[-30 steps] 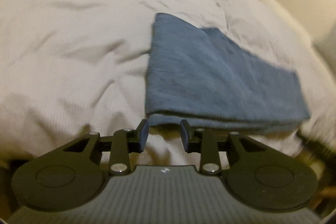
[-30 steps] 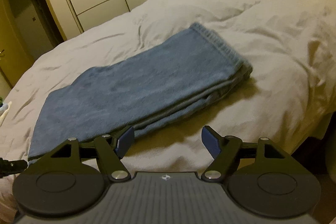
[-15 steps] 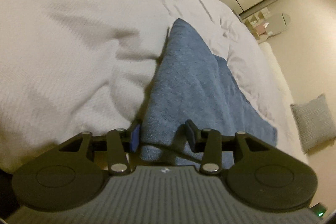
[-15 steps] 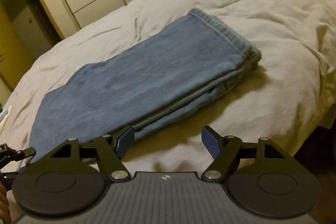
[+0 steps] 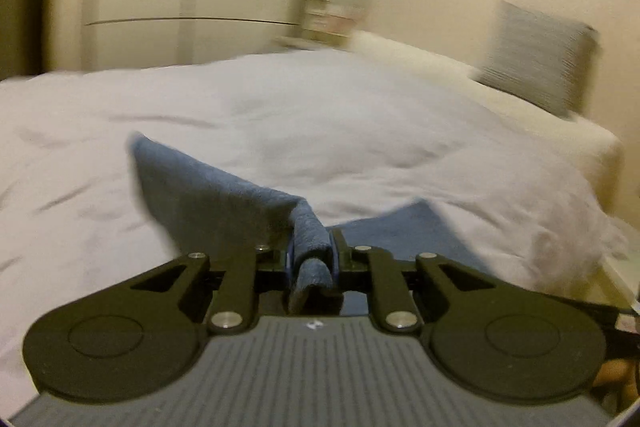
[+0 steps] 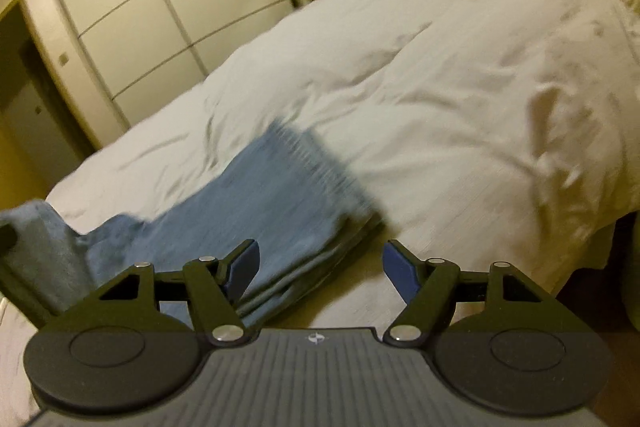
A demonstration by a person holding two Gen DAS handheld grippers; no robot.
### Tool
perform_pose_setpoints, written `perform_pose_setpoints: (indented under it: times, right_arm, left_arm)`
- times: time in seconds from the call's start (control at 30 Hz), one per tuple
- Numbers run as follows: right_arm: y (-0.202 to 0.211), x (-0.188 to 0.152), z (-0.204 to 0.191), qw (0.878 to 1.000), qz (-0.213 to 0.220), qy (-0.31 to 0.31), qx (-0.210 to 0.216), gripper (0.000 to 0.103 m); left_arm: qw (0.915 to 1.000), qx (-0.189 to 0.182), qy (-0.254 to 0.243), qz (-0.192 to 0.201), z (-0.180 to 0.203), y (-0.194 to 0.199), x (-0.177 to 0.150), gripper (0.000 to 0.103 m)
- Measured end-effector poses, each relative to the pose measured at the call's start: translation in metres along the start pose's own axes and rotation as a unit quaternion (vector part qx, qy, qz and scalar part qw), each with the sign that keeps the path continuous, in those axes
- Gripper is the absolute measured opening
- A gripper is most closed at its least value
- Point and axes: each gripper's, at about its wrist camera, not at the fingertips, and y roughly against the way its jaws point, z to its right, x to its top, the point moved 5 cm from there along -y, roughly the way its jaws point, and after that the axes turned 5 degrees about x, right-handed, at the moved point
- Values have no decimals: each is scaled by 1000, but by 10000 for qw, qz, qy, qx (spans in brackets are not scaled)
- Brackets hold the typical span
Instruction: Fold clothes
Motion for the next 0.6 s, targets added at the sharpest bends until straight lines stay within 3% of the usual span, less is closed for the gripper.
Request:
perform_pose_setpoints:
  times: [0.07, 0.13, 0.27, 0.37, 0.43, 0.53, 0.6]
  right_arm:
    - [5, 10, 13, 9999, 98, -78, -99, 72]
    - [10, 15, 25, 9996, 133, -162, -189, 72]
    - [18, 15, 41, 9990, 154, -354, -206, 72]
    - [15, 10, 37, 9976, 98, -625, 275, 72]
    - [11, 6, 31, 9942, 44, -827, 690, 71]
    - [6, 1, 21, 9849, -53, -1125, 1314, 64]
    - [-6, -7, 10, 9752, -283, -1365, 1716, 60]
  left_arm:
    - [9989, -325, -331, -103, 39, -29, -4, 15]
    - [9946, -625, -659, -504, 71, -60, -22, 17]
    - [9844, -1065, -823, -1137, 96, -77, -53, 21]
    - [9820, -1446, -623, -1041, 73, -50, -49, 21]
    - [9844, -1401, -551, -914, 47, -35, -41, 21]
    - [9893, -1148, -393, -806, 10, -24, -31, 21]
    - [9926, -786, -209, -902, -14, -24, -36, 21]
